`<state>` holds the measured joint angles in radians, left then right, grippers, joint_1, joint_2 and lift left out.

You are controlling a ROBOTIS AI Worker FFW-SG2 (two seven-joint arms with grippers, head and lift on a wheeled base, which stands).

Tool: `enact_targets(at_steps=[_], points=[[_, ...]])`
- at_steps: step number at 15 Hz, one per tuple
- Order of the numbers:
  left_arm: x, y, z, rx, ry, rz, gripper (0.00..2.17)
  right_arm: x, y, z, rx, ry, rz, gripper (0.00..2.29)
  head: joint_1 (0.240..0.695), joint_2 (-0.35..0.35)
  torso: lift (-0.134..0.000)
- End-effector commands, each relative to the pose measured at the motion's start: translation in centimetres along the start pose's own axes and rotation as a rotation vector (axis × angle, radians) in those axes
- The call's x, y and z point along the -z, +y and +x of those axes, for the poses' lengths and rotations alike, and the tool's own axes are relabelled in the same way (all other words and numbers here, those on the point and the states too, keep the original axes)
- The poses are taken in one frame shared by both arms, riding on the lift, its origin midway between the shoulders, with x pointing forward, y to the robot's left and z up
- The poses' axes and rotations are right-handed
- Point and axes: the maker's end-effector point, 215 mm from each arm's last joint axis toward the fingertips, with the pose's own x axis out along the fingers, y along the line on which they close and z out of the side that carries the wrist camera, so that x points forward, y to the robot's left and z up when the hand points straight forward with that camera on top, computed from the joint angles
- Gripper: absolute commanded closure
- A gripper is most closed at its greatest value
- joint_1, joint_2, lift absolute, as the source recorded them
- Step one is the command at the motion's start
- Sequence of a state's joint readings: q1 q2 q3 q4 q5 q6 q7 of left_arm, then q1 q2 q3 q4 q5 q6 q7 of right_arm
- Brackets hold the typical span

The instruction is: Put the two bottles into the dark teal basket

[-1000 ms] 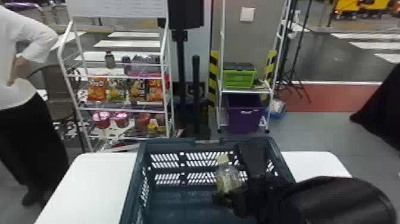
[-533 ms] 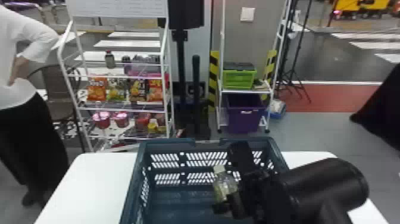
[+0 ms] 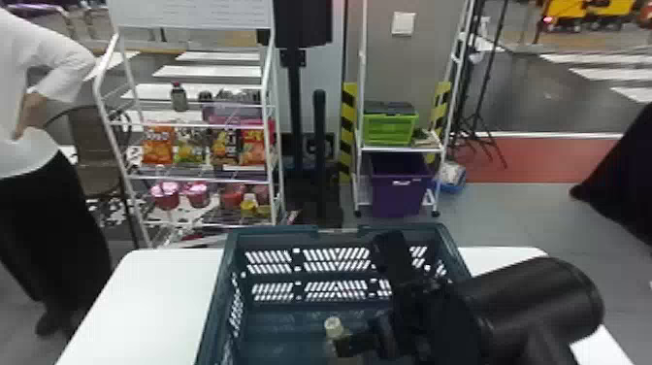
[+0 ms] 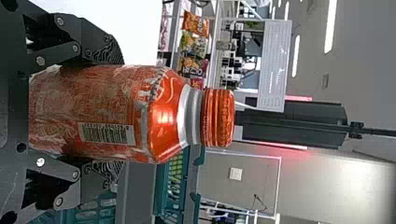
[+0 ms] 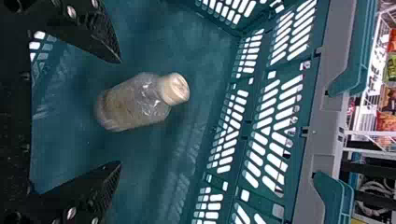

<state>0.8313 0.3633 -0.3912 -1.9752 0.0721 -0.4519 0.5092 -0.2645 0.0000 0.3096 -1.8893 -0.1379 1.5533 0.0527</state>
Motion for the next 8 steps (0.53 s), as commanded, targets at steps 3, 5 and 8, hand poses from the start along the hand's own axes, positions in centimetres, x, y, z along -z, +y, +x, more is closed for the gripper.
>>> enact_targets(at_steps=[3, 5, 8], points=[[-0.2, 0.0, -0.1, 0.001, -0.004, -0.003, 2.15, -6.9, 2.1, -3.0, -0.031, -0.325, -0.008, 0.01, 0.499, 0.000, 0.000], [-0.4, 0.0, -0.2, 0.001, -0.006, -0.002, 2.15, -8.0, 0.8, -5.5, 0.013, -0.475, -0.032, 0.01, 0.499, 0.000, 0.000], [-0.9, 0.0, 0.0, 0.002, -0.016, -0.005, 2.15, -6.2, -0.7, -9.3, 0.054, -0.642, -0.055, 0.01, 0.499, 0.000, 0.000]])
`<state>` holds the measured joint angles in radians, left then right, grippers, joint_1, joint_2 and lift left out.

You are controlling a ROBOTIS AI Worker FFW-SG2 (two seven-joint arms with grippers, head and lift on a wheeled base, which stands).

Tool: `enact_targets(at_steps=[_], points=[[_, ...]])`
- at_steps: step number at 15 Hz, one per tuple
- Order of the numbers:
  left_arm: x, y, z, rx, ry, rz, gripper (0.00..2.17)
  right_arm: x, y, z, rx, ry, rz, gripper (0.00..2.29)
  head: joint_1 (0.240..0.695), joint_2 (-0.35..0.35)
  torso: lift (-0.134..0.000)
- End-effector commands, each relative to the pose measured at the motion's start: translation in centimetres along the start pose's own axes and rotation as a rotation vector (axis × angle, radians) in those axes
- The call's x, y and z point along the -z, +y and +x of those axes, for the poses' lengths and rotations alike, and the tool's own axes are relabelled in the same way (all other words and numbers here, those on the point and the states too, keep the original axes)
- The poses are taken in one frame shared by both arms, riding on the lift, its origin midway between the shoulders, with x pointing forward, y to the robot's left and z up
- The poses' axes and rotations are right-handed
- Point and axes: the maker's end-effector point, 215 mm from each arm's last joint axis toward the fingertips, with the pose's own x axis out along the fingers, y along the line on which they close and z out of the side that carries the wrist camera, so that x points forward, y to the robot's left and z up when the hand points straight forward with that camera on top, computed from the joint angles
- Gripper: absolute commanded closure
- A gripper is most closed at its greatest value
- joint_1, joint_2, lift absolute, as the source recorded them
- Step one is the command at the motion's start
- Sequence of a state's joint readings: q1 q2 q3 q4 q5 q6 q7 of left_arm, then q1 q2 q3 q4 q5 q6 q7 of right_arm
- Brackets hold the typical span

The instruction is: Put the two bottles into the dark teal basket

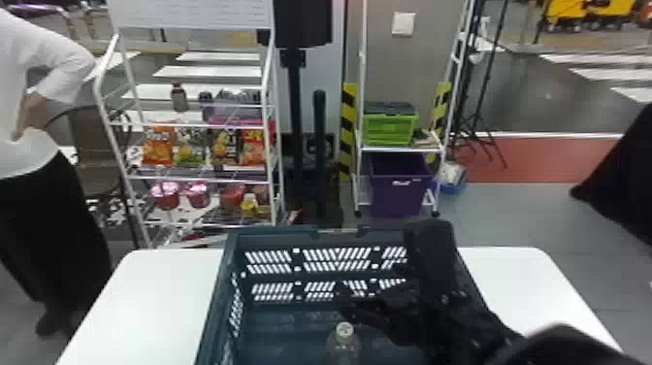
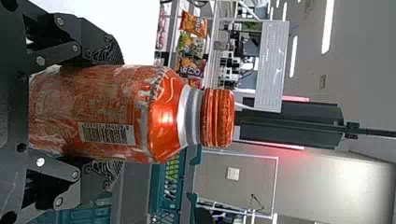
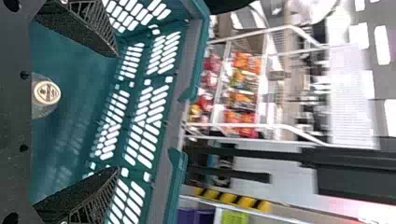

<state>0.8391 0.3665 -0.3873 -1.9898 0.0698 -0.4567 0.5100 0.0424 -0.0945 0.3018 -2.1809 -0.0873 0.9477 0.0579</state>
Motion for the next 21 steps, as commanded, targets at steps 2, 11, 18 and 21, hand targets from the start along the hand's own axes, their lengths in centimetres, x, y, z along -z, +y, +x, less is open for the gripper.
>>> enact_targets(at_steps=[2, 11, 18, 21], points=[[-0.5, -0.1, 0.1, 0.004, -0.006, -0.001, 2.15, -0.3, -1.9, -5.1, 0.030, -0.188, -0.002, 0.01, 0.499, 0.000, 0.000], [-0.9, -0.7, -0.1, 0.009, -0.002, 0.009, 2.15, 5.1, -4.4, -18.2, 0.128, -0.390, 0.024, 0.01, 0.499, 0.000, 0.000], [-4.9, 0.0, -0.1, -0.005, -0.055, 0.011, 2.15, 9.9, -4.4, -22.4, 0.161, -0.411, 0.049, 0.02, 0.499, 0.000, 0.000], [-8.3, 0.9, 0.7, -0.021, -0.077, 0.052, 2.15, 10.5, -4.9, -23.3, 0.176, -0.430, 0.055, 0.02, 0.499, 0.000, 0.000]])
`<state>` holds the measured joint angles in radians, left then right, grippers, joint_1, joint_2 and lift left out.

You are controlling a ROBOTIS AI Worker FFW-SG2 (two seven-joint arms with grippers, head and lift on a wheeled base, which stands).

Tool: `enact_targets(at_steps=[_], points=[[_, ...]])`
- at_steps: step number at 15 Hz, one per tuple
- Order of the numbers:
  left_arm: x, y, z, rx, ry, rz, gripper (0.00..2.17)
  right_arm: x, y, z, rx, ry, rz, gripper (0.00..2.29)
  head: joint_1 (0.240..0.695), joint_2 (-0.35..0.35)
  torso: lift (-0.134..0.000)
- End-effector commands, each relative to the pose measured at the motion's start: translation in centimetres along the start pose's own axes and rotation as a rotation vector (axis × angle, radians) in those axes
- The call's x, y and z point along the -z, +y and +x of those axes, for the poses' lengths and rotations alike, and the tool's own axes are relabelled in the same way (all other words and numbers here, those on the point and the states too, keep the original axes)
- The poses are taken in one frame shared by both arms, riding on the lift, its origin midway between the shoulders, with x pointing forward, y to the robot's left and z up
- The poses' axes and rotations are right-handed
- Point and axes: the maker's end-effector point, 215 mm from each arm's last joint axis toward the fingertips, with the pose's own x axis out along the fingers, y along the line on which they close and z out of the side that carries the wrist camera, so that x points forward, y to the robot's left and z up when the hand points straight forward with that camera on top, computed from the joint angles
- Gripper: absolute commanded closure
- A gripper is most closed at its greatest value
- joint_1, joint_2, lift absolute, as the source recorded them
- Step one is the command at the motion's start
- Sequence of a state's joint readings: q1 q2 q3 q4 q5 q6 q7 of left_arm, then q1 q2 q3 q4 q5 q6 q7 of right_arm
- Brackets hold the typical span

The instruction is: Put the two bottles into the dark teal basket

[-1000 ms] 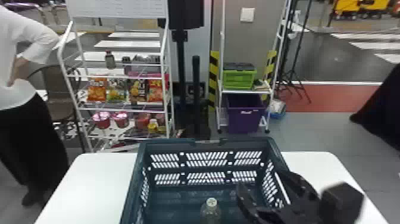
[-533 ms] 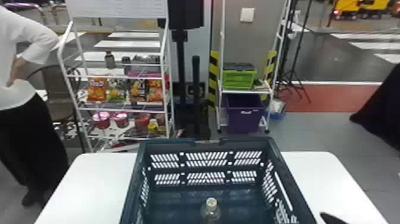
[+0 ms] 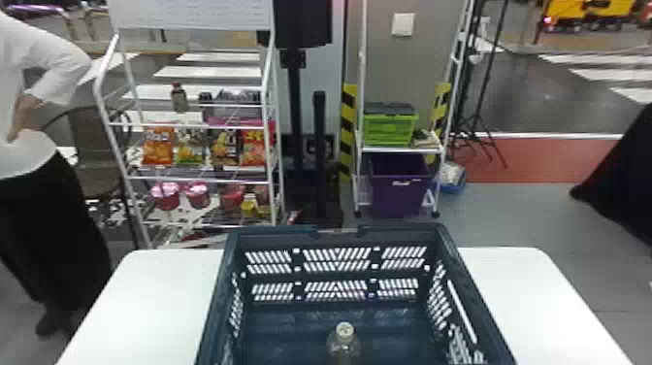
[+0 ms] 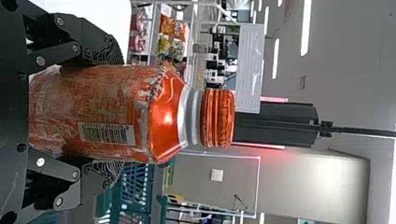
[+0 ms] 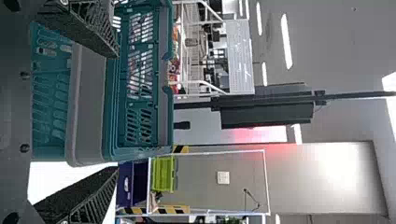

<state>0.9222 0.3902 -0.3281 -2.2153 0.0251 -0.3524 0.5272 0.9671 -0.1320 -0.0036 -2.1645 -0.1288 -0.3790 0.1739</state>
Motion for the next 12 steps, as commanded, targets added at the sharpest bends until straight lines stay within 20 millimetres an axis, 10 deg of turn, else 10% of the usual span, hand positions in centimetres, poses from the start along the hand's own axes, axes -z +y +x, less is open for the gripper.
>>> enact_targets(at_steps=[1, 12], points=[[-2.3, 0.4, 1.1, -0.006, 0.000, 0.064, 2.15, 0.0, -0.3, -0.6, 0.007, -0.017, 0.005, 0.02, 0.499, 0.000, 0.000], [-7.1, -6.4, 12.7, 0.241, 0.202, 0.370, 2.15, 0.5, -1.9, -2.2, 0.045, -0.022, -0.001, 0.03, 0.499, 0.000, 0.000]])
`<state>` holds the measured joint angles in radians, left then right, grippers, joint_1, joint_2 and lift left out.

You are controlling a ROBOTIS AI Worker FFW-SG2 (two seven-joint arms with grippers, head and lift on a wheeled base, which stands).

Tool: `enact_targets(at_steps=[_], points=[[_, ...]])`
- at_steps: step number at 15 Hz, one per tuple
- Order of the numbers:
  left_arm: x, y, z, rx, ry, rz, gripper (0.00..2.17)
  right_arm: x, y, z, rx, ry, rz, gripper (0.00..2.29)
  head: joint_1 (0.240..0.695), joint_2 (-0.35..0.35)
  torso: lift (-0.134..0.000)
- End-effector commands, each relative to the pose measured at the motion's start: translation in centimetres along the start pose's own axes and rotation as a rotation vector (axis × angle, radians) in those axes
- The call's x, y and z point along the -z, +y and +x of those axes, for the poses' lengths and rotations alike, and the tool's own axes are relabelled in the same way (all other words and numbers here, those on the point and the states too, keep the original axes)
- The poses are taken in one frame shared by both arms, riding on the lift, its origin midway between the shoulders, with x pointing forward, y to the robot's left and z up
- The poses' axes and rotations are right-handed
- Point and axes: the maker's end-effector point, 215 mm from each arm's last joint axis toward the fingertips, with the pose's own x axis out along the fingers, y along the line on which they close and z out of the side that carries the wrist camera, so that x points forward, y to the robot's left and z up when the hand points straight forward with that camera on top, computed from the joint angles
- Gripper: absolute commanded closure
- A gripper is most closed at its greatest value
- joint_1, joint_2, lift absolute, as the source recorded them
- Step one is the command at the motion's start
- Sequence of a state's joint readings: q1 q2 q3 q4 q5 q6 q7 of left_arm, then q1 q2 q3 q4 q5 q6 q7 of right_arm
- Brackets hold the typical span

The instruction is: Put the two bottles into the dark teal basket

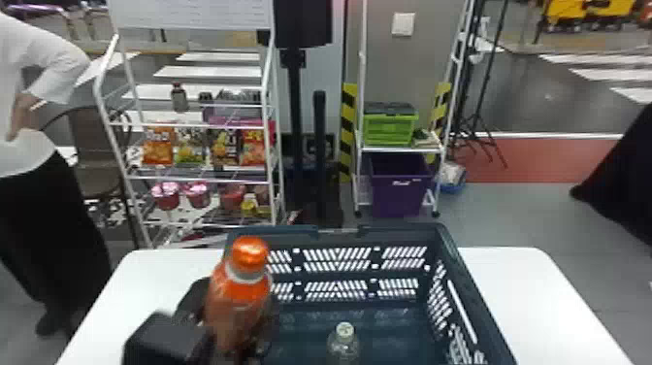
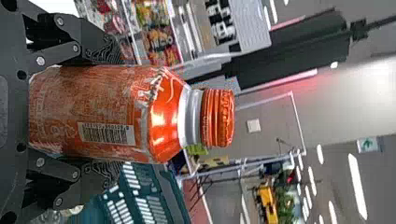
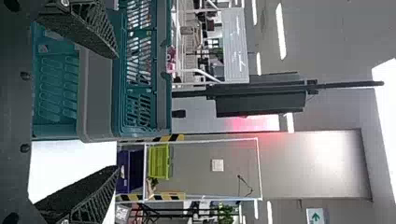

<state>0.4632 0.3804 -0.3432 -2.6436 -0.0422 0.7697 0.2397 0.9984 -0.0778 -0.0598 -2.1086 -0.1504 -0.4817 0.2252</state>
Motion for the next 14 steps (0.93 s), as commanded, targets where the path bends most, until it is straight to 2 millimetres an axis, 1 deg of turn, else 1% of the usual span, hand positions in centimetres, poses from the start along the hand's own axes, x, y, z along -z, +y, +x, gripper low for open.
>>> enact_targets(at_steps=[1, 2, 4, 6, 7, 8, 11, 13, 14], points=[[-0.2, -1.5, 2.7, 0.082, 0.071, 0.041, 2.15, 0.4, 0.0, -0.2, 0.005, 0.007, 0.006, 0.03, 0.499, 0.000, 0.000], [0.3, -2.8, 3.8, 0.146, 0.114, 0.050, 2.15, 0.5, 0.0, -0.3, 0.007, 0.010, 0.007, 0.03, 0.499, 0.000, 0.000], [0.3, -5.0, 6.1, 0.240, 0.133, 0.068, 2.15, 0.9, 0.0, -0.7, 0.011, 0.015, 0.009, 0.03, 0.499, 0.000, 0.000], [1.0, -6.6, 8.3, 0.301, 0.182, 0.105, 2.15, 1.2, 0.0, -1.0, 0.016, 0.018, 0.010, 0.03, 0.499, 0.000, 0.000], [1.7, -7.1, 9.1, 0.322, 0.214, 0.115, 2.15, 1.3, 0.0, -1.2, 0.016, 0.021, 0.010, 0.03, 0.499, 0.000, 0.000], [3.1, -7.8, 9.6, 0.365, 0.290, 0.126, 2.15, 1.1, 0.0, -1.4, 0.018, 0.015, 0.009, 0.03, 0.499, 0.000, 0.000], [5.1, -9.8, 11.6, 0.448, 0.400, 0.189, 2.15, 0.9, 0.0, -1.9, 0.023, 0.005, 0.005, 0.03, 0.499, 0.000, 0.000], [6.4, -11.3, 12.8, 0.500, 0.451, 0.200, 2.15, 0.7, -0.1, -2.5, 0.028, -0.011, 0.002, 0.03, 0.499, 0.000, 0.000], [7.7, -12.1, 13.3, 0.533, 0.491, 0.197, 2.15, 0.7, -0.1, -2.8, 0.030, -0.012, 0.001, 0.03, 0.499, 0.000, 0.000]])
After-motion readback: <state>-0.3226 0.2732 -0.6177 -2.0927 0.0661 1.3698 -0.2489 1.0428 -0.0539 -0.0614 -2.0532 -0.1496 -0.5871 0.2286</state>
